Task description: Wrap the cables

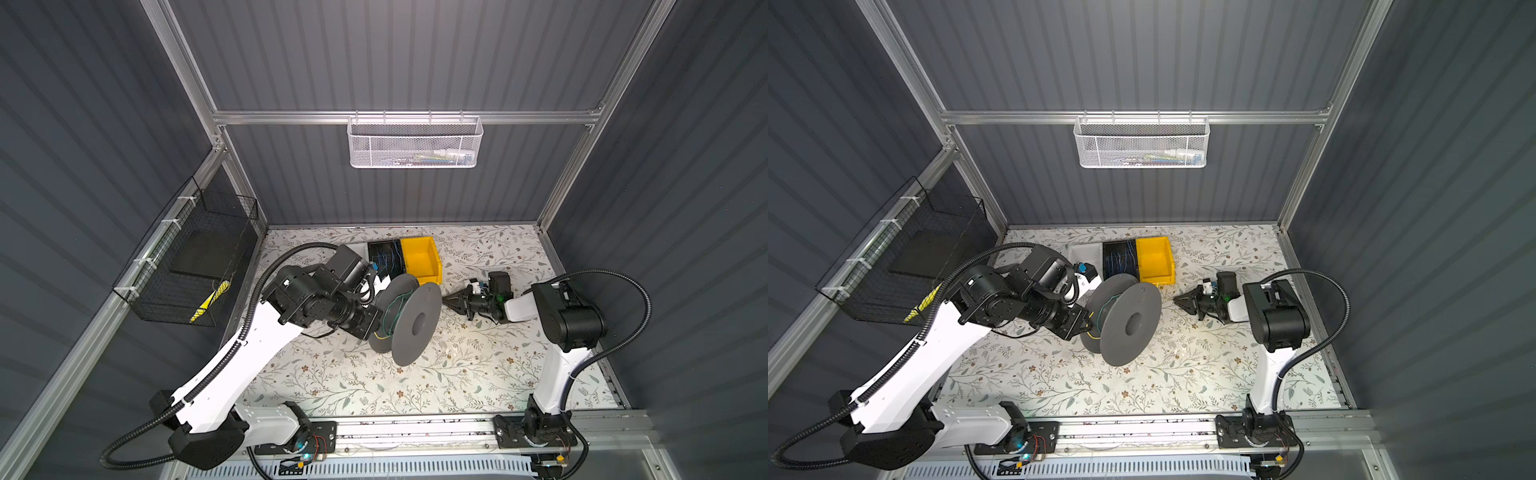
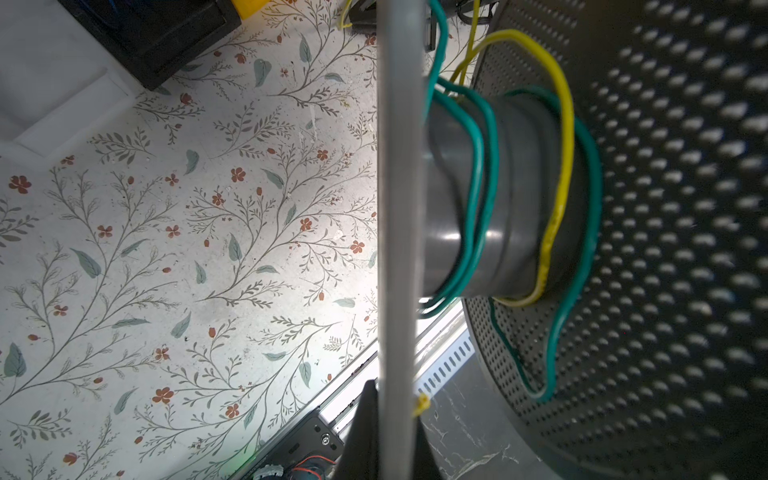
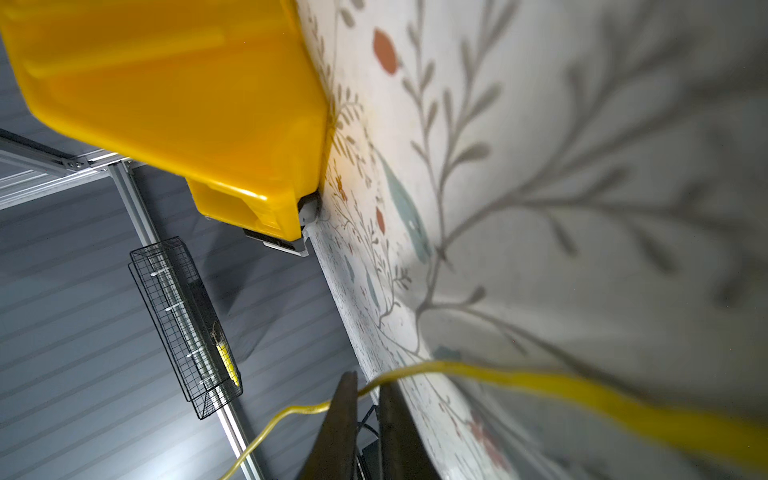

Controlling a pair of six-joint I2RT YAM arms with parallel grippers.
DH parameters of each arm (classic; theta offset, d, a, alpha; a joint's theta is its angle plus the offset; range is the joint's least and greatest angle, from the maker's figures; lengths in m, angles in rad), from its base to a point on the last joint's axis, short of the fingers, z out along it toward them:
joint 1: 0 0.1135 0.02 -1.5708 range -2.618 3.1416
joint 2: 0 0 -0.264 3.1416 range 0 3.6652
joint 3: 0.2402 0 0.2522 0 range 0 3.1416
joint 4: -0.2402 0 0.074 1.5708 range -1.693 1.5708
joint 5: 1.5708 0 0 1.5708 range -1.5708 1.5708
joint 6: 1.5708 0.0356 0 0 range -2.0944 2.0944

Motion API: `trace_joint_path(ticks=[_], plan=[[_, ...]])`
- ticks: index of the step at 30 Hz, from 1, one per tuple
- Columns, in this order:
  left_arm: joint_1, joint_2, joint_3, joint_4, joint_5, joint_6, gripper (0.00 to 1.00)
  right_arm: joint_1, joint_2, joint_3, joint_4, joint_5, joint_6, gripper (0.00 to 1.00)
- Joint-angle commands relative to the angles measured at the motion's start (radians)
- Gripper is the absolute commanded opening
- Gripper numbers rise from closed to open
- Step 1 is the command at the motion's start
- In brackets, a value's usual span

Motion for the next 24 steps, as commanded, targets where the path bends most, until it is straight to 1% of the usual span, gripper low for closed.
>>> trace_joint_path(ticks=[1,6,8,12,14,15,17,18,24], plan=[[0.0,-0.032,0.009,0.015,0.049,0.033,0.0,-0.008,-0.03,0.012,-0.018,0.006,-0.004,0.12],[0.0,-0.033,0.013,0.004,0.055,0.042,0.0,-0.016,-0.038,-0.008,-0.013,0.015,-0.004,0.07],[-0.001,-0.032,0.014,0.0,0.055,0.045,0.0,-0.022,-0.044,-0.014,-0.016,0.023,-0.004,0.0],[-0.001,-0.032,0.012,-0.004,0.041,0.047,0.0,-0.032,-0.067,-0.015,-0.022,0.019,-0.003,0.01],[-0.001,-0.032,0.01,0.001,0.042,0.048,0.0,-0.032,-0.099,-0.02,-0.032,0.015,-0.005,0.11],[0.0,-0.028,0.01,0.003,0.041,0.048,0.0,-0.033,-0.119,-0.023,-0.04,0.006,-0.004,0.23],[-0.001,-0.023,0.01,0.001,0.037,0.051,0.0,-0.028,-0.157,-0.027,-0.054,-0.017,-0.004,0.51],[-0.001,-0.021,0.01,0.001,0.036,0.052,0.0,-0.027,-0.175,-0.03,-0.064,-0.029,-0.004,0.59],[-0.001,-0.015,0.004,0.008,0.021,0.054,0.0,-0.013,-0.315,-0.073,-0.151,-0.05,-0.004,0.77]])
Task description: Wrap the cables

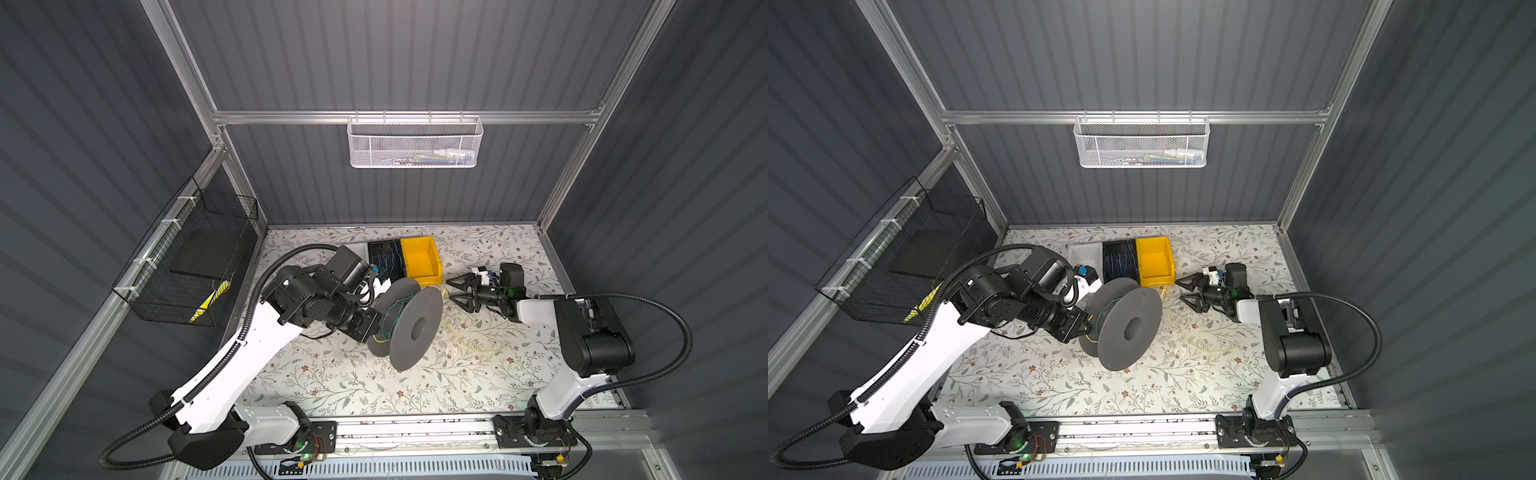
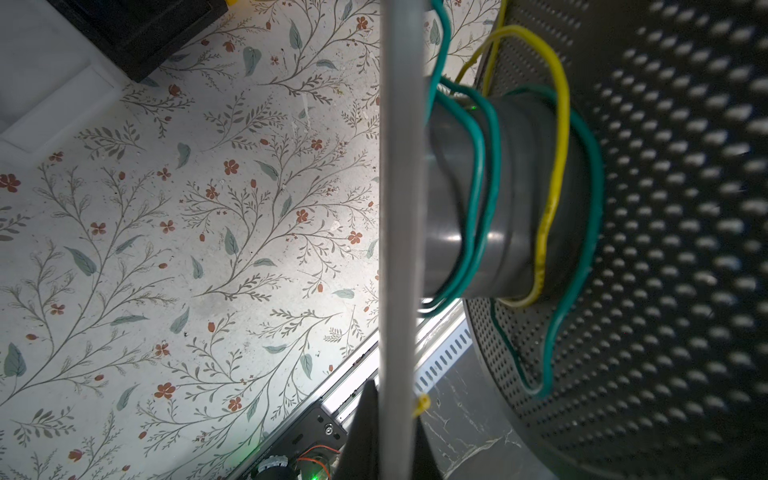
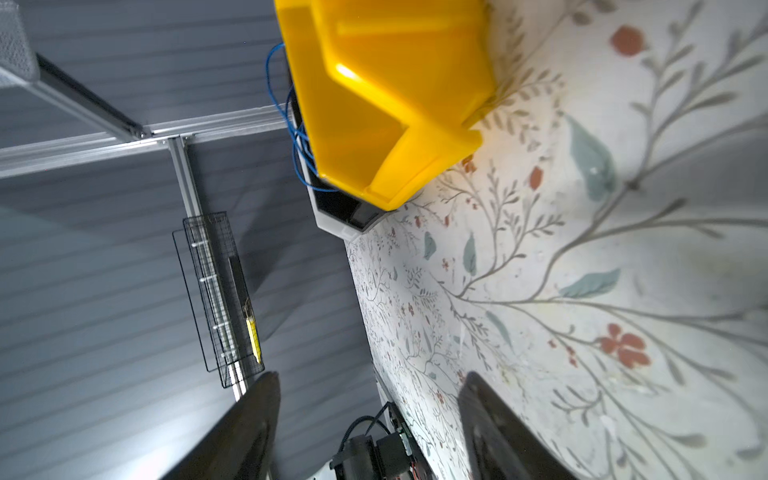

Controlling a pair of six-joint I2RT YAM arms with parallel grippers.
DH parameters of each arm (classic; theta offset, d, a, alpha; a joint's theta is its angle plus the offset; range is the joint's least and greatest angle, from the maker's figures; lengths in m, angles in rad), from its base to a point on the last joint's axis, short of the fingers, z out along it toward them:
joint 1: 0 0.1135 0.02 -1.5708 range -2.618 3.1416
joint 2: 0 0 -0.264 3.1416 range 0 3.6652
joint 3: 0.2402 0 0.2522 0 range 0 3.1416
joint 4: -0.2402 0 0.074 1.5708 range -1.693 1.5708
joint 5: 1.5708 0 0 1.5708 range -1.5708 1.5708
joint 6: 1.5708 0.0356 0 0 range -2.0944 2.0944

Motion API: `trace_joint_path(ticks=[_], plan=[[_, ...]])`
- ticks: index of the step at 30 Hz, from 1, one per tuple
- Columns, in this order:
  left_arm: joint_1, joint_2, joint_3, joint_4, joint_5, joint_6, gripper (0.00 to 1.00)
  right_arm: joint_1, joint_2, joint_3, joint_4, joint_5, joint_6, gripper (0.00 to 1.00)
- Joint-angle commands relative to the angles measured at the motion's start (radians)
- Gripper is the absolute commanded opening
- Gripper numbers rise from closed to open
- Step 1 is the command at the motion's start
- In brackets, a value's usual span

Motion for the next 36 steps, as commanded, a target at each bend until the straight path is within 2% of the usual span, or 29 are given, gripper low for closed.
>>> trace_joint_path(ticks=[1,2,11,17,24,30,36], plan=[[-0.001,-0.013,0.004,0.03,0.005,0.023,0.0,0.005,-0.074,-0.037,-0.084,-0.033,-0.008,0.88],[0.0,-0.014,0.002,0.032,-0.005,0.024,0.0,0.006,-0.102,-0.044,-0.107,-0.037,-0.008,0.99],[-0.001,-0.019,-0.035,0.1,-0.059,0.023,0.0,0.007,-0.325,-0.008,-0.305,-0.082,-0.01,0.99],[-0.001,-0.032,-0.02,0.122,-0.111,0.02,0.0,0.04,-0.418,-0.077,-0.371,-0.062,-0.007,0.99],[-0.001,-0.027,0.031,0.181,-0.142,0.001,0.0,0.109,-0.363,0.002,-0.35,-0.015,-0.006,0.99],[-0.001,-0.01,0.052,0.291,-0.156,-0.032,0.0,0.092,-0.279,0.143,-0.34,-0.041,-0.007,0.99],[-0.001,-0.032,0.043,0.357,-0.201,-0.071,0.0,0.055,-0.26,0.269,-0.331,-0.028,-0.006,0.99]])
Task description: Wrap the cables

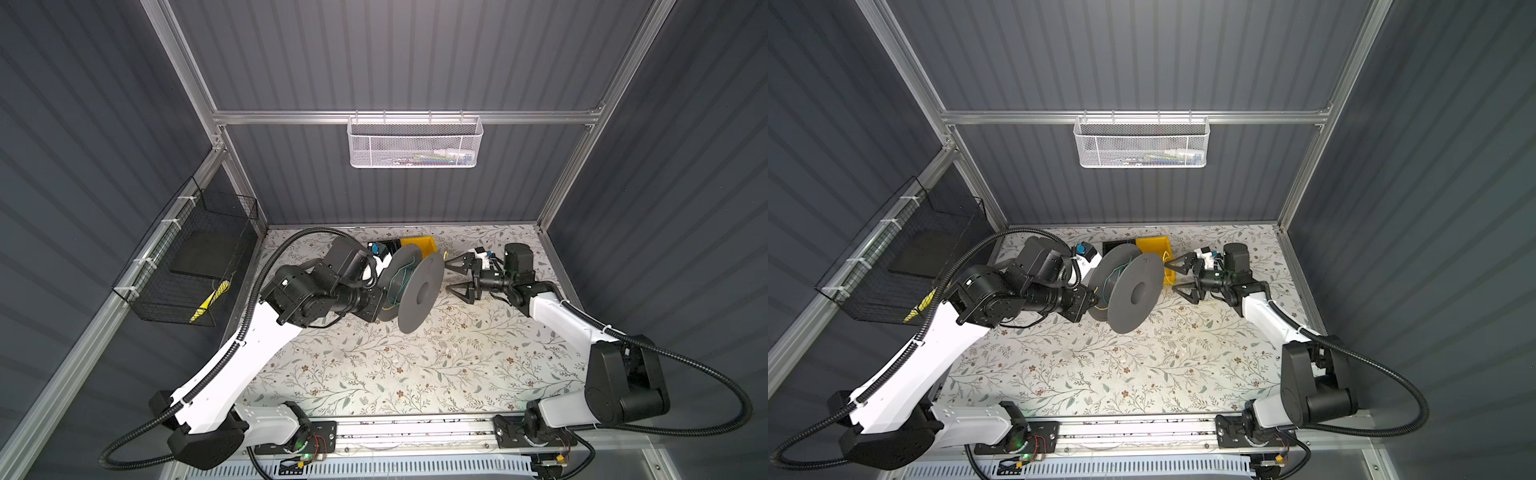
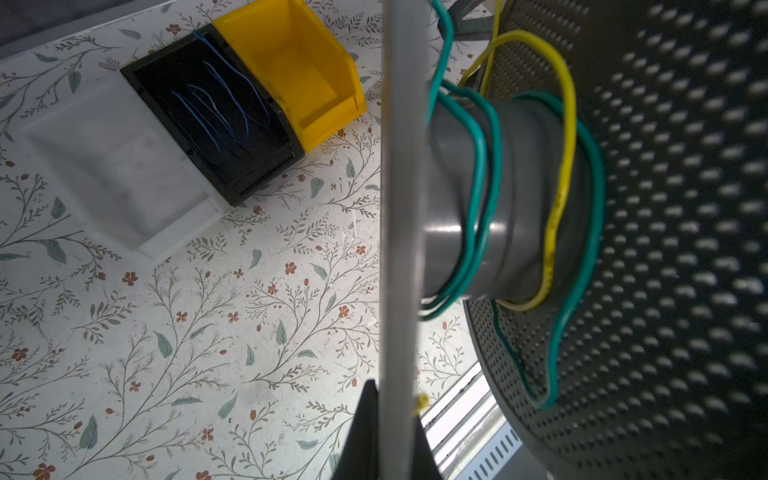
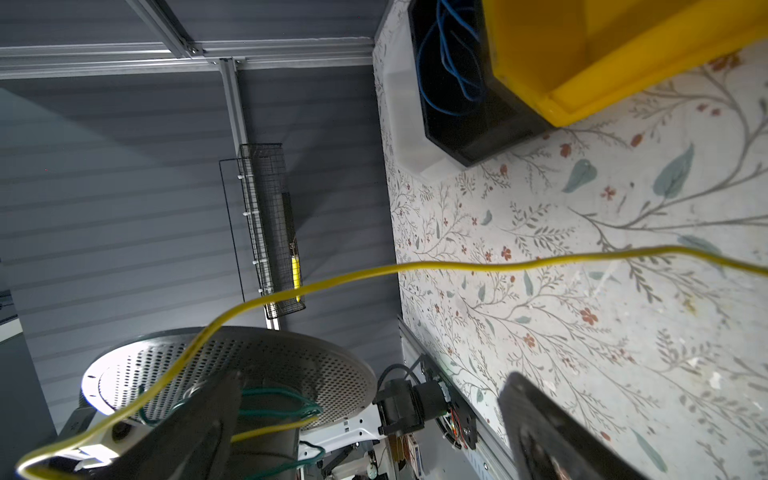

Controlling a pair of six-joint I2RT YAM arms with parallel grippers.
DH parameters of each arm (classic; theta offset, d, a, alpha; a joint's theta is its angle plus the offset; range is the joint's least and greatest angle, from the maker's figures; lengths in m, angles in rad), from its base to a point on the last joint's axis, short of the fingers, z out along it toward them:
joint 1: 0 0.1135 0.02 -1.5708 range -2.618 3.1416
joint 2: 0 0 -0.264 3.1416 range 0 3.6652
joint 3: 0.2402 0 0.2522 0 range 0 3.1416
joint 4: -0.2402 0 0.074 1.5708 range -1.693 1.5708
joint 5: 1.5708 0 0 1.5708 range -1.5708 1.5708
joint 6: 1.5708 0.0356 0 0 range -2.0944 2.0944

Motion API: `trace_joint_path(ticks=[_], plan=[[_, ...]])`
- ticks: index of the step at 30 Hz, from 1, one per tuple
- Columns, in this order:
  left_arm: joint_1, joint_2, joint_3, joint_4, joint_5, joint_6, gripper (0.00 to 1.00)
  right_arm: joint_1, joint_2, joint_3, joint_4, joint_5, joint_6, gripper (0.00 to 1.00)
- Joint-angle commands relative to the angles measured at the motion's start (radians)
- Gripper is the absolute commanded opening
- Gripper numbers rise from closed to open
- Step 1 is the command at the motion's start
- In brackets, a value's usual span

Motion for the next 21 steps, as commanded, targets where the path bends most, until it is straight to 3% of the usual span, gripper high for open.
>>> trace_joint_path(ticks=[1,8,15,21], plan=[[-0.001,-0.037,0.03,0.13,-0.03,-0.047,0.0,-0.02,-0.002,0.097,0.01,0.008,-0.004,0.99],[-0.001,-0.1,-0.053,0.303,-0.061,-0.115,0.0,-0.019,0.008,0.234,0.01,0.021,-0.004,0.99],[0.0,-0.117,-0.06,0.345,-0.067,-0.134,0.0,-0.007,0.011,0.253,0.027,0.062,-0.002,0.99],[-0.001,-0.112,-0.076,0.415,-0.018,-0.156,0.0,-0.003,0.088,0.364,0.024,0.081,0.0,0.99]])
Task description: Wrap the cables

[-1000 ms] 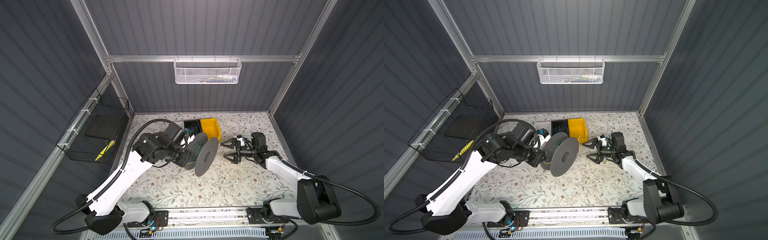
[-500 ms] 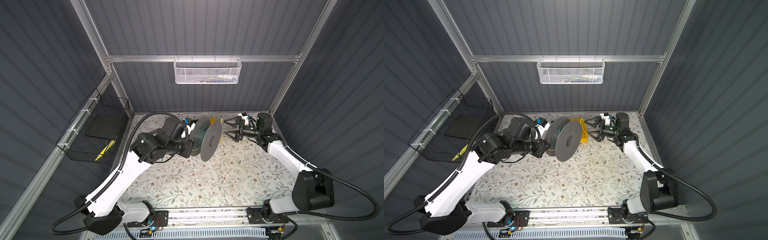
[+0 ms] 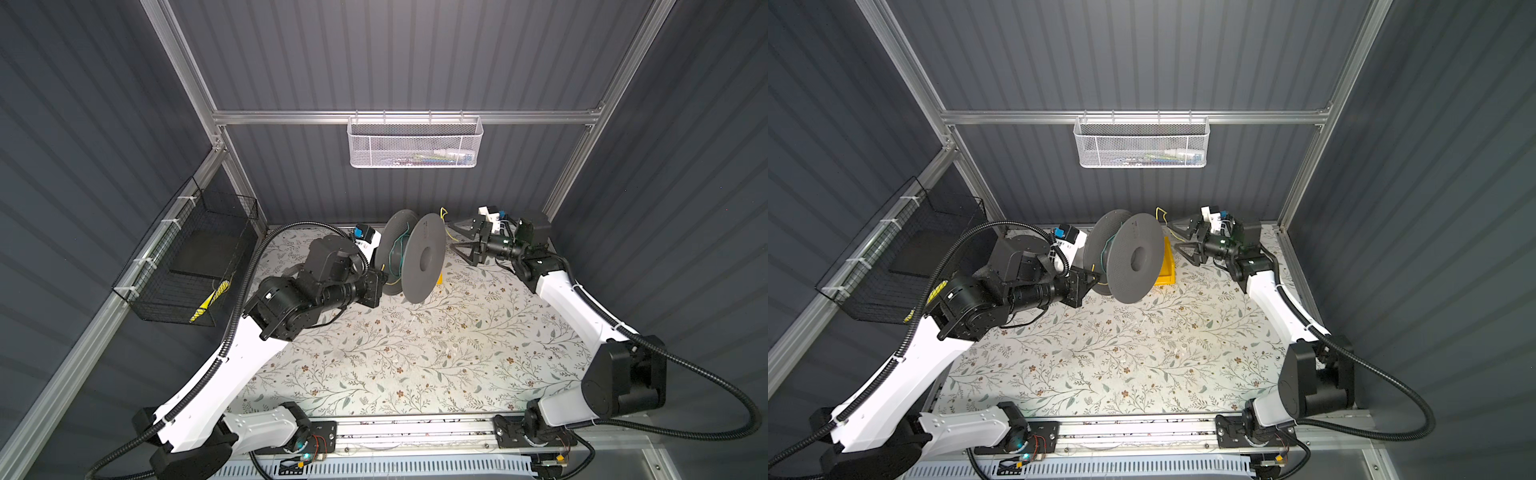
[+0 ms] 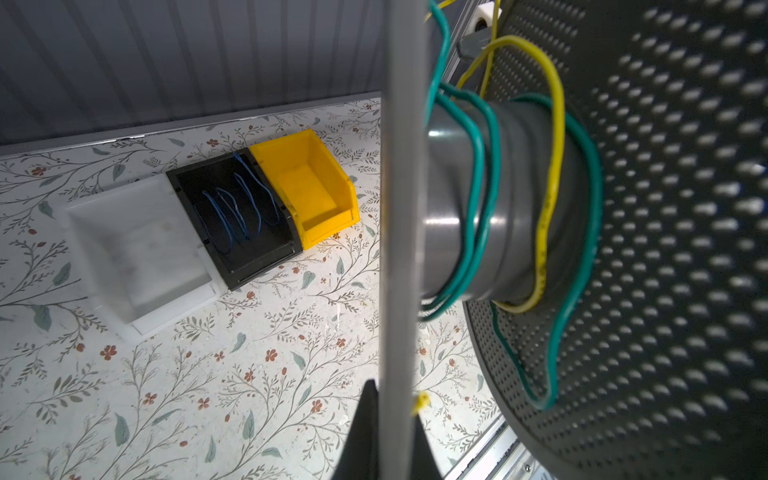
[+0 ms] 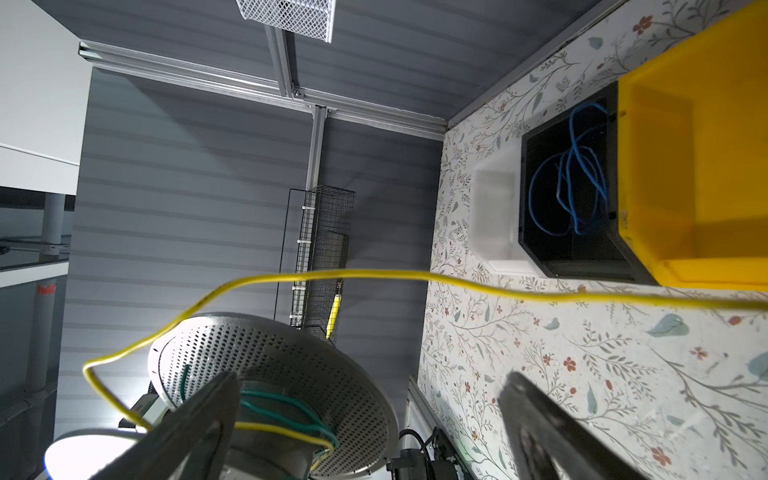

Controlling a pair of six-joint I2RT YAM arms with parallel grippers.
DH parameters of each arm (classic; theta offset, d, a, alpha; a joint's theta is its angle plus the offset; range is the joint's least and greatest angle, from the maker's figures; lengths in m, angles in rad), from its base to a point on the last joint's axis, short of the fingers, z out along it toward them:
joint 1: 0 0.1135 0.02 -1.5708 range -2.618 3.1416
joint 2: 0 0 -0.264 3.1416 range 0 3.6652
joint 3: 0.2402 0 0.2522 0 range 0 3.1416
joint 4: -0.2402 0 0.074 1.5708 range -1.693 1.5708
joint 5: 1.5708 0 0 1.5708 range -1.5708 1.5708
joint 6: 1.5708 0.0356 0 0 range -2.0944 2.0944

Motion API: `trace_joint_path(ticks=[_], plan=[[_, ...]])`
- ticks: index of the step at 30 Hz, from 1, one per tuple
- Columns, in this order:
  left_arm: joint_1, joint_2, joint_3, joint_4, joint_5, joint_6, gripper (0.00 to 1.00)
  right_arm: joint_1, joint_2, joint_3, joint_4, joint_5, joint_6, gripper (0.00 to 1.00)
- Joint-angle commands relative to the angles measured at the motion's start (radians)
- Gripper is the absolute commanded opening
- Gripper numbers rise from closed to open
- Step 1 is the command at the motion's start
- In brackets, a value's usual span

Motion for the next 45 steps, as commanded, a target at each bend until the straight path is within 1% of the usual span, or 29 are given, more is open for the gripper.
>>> trace_joint_path(ticks=[1,8,12,20,24,28,32,36,39,41,44,45], plan=[[0.0,-0.017,0.003,0.136,0.034,-0.028,0.0,0.005,0.037,0.076,0.011,0.027,0.0,0.99],[-0.001,-0.021,0.011,0.14,0.042,-0.029,0.0,0.009,0.13,0.162,0.014,0.068,0.0,0.99],[-0.002,-0.02,0.021,0.128,0.031,-0.025,0.0,0.033,0.144,0.197,0.007,0.065,0.0,0.99],[-0.001,-0.012,0.037,0.114,0.026,-0.005,0.0,0.04,0.152,0.156,0.016,0.064,0.0,0.99],[-0.001,-0.018,0.043,0.101,0.013,-0.004,0.0,0.002,0.084,0.041,0.046,0.065,-0.005,0.99],[-0.001,-0.023,0.035,0.093,0.006,0.001,0.0,-0.087,-0.006,-0.148,0.084,0.054,-0.006,0.99],[-0.001,-0.022,0.041,0.086,0.006,0.011,0.0,-0.147,-0.074,-0.321,0.129,0.047,-0.011,0.99],[-0.001,-0.016,0.054,0.068,0.005,0.017,0.0,-0.187,-0.113,-0.419,0.172,0.031,-0.019,0.99],[0.0,-0.013,0.056,0.059,0.005,0.019,0.0,-0.199,-0.143,-0.412,0.134,0.012,-0.084,0.99],[-0.001,-0.01,0.055,0.051,0.003,0.021,0.0,-0.199,-0.163,-0.369,0.023,0.013,-0.188,0.98],[-0.001,-0.015,0.052,0.052,0.001,0.021,0.0,-0.212,-0.188,-0.311,-0.193,0.09,-0.342,0.97],[-0.002,-0.016,0.053,0.052,0.001,0.021,0.0,-0.22,-0.19,-0.304,-0.226,0.106,-0.365,0.97]])
